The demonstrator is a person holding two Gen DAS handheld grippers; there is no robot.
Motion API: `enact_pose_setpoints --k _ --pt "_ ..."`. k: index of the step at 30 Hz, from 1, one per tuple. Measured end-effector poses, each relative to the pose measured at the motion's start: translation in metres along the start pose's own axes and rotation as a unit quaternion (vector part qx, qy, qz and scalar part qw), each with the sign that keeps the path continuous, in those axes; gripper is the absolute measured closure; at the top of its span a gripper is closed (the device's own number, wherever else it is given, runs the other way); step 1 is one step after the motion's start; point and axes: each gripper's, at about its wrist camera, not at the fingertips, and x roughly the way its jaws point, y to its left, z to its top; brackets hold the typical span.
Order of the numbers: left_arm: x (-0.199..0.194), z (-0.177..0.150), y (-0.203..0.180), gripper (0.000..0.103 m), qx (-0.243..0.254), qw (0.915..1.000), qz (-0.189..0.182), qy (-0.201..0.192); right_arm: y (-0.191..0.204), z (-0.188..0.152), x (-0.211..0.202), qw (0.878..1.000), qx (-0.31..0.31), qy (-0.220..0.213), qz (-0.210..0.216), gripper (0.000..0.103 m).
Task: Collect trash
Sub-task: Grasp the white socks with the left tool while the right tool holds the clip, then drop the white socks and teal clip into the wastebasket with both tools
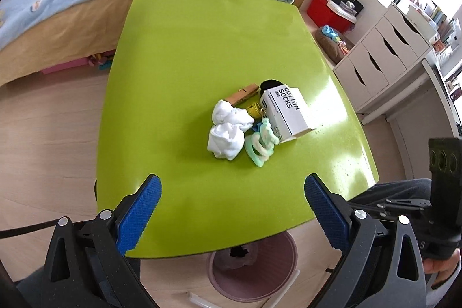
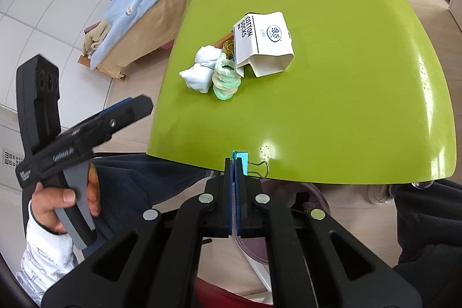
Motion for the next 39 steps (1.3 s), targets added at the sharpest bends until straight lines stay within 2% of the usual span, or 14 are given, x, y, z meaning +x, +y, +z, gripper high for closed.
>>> enact_pose_setpoints --k 7,10,13,15,16,18,22,23,24,32,39 --pt "0.036 0.041 0.004 0.008 0.004 0.9987 0.022 0.045 -0.005 -0.001 -0.005 1.000 0.005 -0.004 -0.002 0.102" --pt "0.054 0.049 0.007 0.008 0.003 0.9968 0.043 0.066 -0.007 -0.003 -0.006 1.000 0.007 -0.006 -0.001 0.102" --pt "0.065 0.048 0.009 0.009 0.005 0.9954 0.046 0.084 -0.010 -0.004 -0.007 1.000 0.008 -0.007 -0.002 0.102" --pt "0.069 0.048 0.009 0.020 0.001 0.9953 0.040 0.088 -0.013 -0.004 -0.007 1.000 0.010 -0.007 -0.001 0.102" --pt "0.071 0.048 0.009 0.023 -0.003 0.9952 0.037 0.090 -0.013 -0.004 -0.007 1.000 0.011 -0.007 -0.001 0.102" --pt "0.074 0.047 0.008 0.038 -0.002 0.9950 0.036 0.093 -0.013 -0.005 -0.007 1.000 0.012 -0.006 0.000 0.102" --pt "0.076 0.044 0.006 0.060 -0.003 0.9954 0.021 0.094 -0.013 -0.005 -0.006 1.000 0.011 -0.005 0.003 0.102" --pt "0.074 0.043 0.004 0.071 0.000 0.9958 0.016 0.090 -0.014 -0.005 -0.007 1.000 0.012 -0.005 0.004 0.102" --pt "0.073 0.044 0.005 0.074 0.004 0.9961 0.016 0.087 -0.014 -0.005 -0.006 1.000 0.012 -0.006 0.004 0.102" --pt "0.045 0.038 -0.005 0.078 0.030 0.9978 0.028 0.051 -0.014 -0.005 -0.007 1.000 0.009 -0.007 0.005 0.102" --pt "0.008 0.017 -0.013 0.078 0.046 0.9987 0.013 0.018 -0.008 -0.009 -0.013 1.000 -0.005 -0.011 -0.003 0.102"
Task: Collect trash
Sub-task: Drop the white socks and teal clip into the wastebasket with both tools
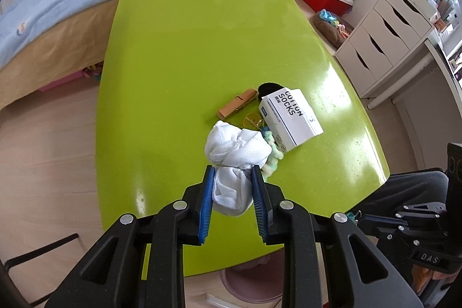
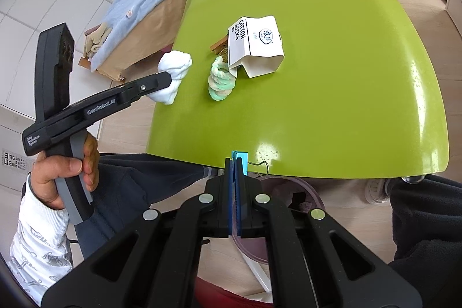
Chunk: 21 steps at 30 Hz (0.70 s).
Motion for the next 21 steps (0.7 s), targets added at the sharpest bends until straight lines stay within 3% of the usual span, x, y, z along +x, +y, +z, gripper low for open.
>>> enact_pose_setpoints --k 10,21 --pt "-0.046 -0.058 -0.022 0.078 0.021 0.9987 -0.026 -0.038 0.017 -0.021 -0.020 0.998 -0.054 -0.001 -0.020 0.102" --pt "-0.068 -0.124 -0.040 0.078 0.033 0.9974 -0.049 -0.041 0.041 -0.064 -0.019 0.993 -0.110 0.030 -0.028 0.102"
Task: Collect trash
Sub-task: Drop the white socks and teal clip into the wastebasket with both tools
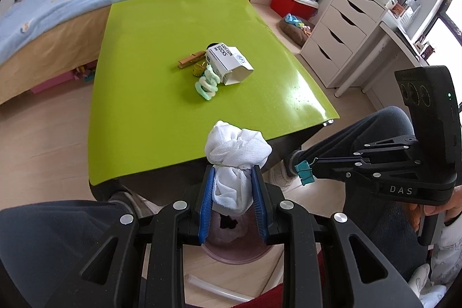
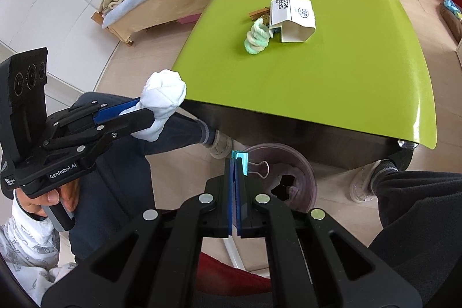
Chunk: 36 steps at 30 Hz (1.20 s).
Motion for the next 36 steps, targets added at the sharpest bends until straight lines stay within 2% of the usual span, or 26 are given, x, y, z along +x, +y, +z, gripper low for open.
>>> enact_pose_setpoints --k 4,7,8,9,10,12,14,20,22,24,27,32,36 --pt "-0.003 -0.015 -0.008 0.078 0.004 0.9999 -0.010 0.007 0.006 -0.012 0.002 1.000 -0.013 0.011 -0.001 0.102" --pt "-0.002 -0.022 -0.010 0.078 0.005 0.9998 -0.015 0.014 0.006 -0.018 0.004 1.000 -0.014 0.019 -0.005 0.095" --pt "-0.001 -0.023 -0.010 0.078 0.006 0.9998 -0.014 0.016 0.006 -0.019 0.005 1.000 -0.013 0.019 -0.007 0.069" --pt "0.001 -0.025 -0.010 0.078 0.007 0.9997 -0.014 0.018 0.003 -0.020 0.005 1.000 -0.009 0.018 -0.008 0.048" --pt "0.001 -0.027 -0.011 0.078 0.007 0.9997 -0.015 0.020 0.001 -0.021 0.004 1.000 -0.004 0.014 -0.005 0.020" --pt "0.002 -0.028 -0.012 0.078 0.009 0.9996 -0.015 0.022 -0.002 -0.021 0.000 1.000 0.003 0.006 -0.001 0.017" --pt "0.003 -0.028 -0.014 0.078 0.014 0.9994 -0.018 0.025 -0.005 -0.021 -0.004 1.000 0.011 -0.003 -0.006 0.010" --pt "0.007 -0.029 -0.025 0.075 0.032 0.9985 -0.027 0.035 -0.011 -0.022 -0.023 0.999 0.015 -0.035 -0.023 0.005" --pt "0.009 -0.029 -0.026 0.065 0.034 0.9982 -0.031 0.038 -0.014 -0.022 -0.027 0.999 0.017 -0.043 -0.029 0.004" --pt "0.010 -0.029 -0.027 0.034 0.033 0.9983 -0.034 0.034 -0.018 -0.021 -0.029 0.998 0.023 -0.046 -0.032 0.004" --pt "0.011 -0.029 -0.027 0.013 0.026 0.9984 -0.040 0.029 -0.023 -0.021 -0.031 0.998 0.029 -0.050 -0.032 0.003" --pt "0.014 -0.027 -0.018 0.008 -0.001 0.9994 -0.026 0.025 -0.024 -0.022 -0.028 0.998 0.029 -0.047 -0.034 0.003" --pt "0.014 -0.026 -0.008 0.008 -0.025 0.9993 -0.019 0.021 -0.023 -0.022 -0.027 0.998 0.030 -0.046 -0.036 0.003"
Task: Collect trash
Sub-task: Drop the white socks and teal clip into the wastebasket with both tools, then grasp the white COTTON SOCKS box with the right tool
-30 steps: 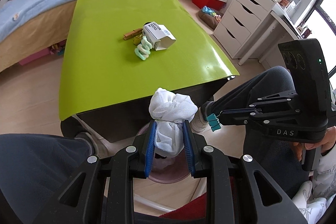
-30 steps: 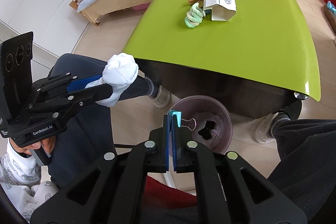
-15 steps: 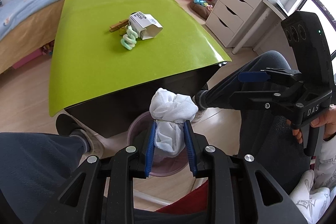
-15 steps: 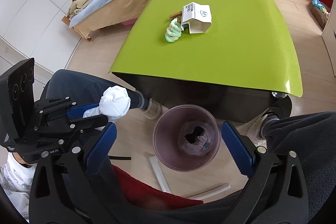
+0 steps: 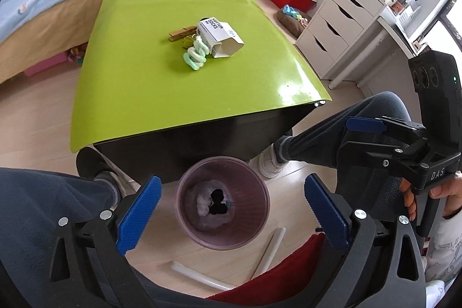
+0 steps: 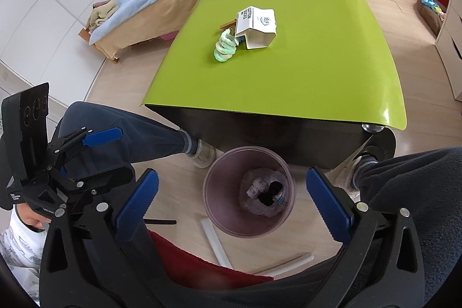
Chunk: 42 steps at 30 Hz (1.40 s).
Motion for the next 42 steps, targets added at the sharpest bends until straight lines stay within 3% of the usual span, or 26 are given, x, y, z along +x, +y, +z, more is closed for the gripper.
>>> enact_pose_setpoints --k 16,30,35,42 --pt "0.007 0.021 0.022 0.008 -0.040 0.9989 0.017 -0.020 -0.001 0.022 0.001 1.000 0.003 -0.008 0.000 0.003" --pt "0.032 0.053 0.038 0.008 -0.043 0.9954 0.041 -0.075 -0.011 0.129 0.033 1.000 0.012 -0.004 -0.021 0.003" --pt "0.047 0.046 0.055 0.008 -0.066 0.9926 0.061 -0.082 -0.018 0.171 0.066 0.999 0.027 0.022 -0.031 0.003" --pt "0.046 0.043 0.060 0.008 -0.078 0.9919 0.053 -0.085 -0.015 0.201 0.112 0.997 -0.002 0.069 -0.044 0.003"
